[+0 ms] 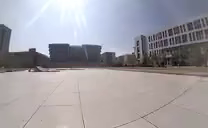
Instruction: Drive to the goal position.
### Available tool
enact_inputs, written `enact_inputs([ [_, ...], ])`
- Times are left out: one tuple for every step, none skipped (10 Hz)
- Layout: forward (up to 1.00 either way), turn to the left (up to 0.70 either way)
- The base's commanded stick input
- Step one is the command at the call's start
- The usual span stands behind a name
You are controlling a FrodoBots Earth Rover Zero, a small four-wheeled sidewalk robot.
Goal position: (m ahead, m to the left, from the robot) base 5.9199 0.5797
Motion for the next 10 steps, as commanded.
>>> enact_inputs([
  [0.7, 0.02],
  [0.7, 0.02],
  [0.7, 0.02],
  [0.7, 0.02],
  [0.7, 0.02],
  [0.7, 0.02],
  [0.7, 0.02],
  [0.7, 0.02],
  [0.7, 0.02],
  [0.7, 0.02],
])
